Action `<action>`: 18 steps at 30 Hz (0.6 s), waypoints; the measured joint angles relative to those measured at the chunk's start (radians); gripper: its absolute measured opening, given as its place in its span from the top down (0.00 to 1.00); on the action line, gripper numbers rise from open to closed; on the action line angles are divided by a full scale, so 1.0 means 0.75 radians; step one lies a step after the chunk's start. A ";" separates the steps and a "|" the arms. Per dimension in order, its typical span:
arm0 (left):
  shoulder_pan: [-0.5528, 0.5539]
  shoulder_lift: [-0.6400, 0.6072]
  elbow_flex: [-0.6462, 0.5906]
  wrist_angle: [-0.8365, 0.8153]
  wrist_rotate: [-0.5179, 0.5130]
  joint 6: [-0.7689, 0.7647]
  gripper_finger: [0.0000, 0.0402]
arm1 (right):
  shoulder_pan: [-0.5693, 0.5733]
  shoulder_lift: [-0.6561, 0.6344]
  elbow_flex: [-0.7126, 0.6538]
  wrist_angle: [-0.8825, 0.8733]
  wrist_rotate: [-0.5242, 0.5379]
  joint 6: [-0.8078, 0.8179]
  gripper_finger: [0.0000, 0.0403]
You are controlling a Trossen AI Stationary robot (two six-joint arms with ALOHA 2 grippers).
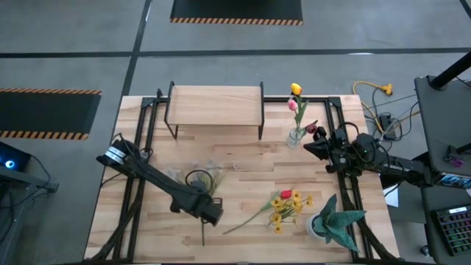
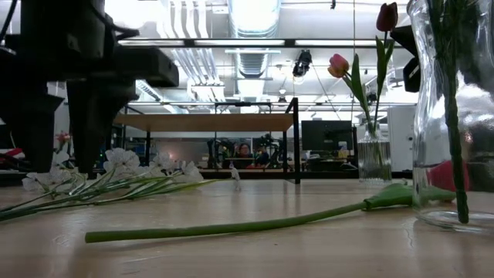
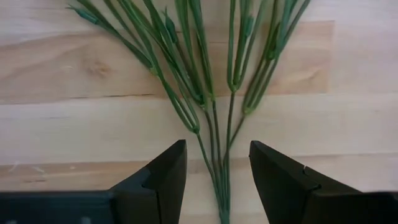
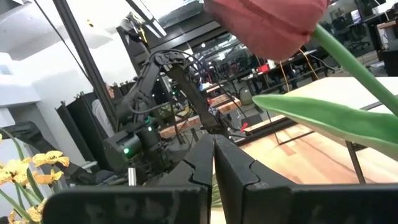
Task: Pick and place flowers into a vace then onto a shelf
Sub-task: Put the white flowers into the bottom transparent vase
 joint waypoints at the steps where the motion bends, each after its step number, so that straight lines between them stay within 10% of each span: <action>1: 0.000 0.009 0.000 0.001 0.001 0.000 0.60 | 0.000 0.000 0.000 -0.007 0.000 0.000 0.98; 18: -0.002 0.126 -0.036 0.134 0.002 0.148 0.60 | 0.000 0.000 0.000 -0.021 0.016 -0.044 0.98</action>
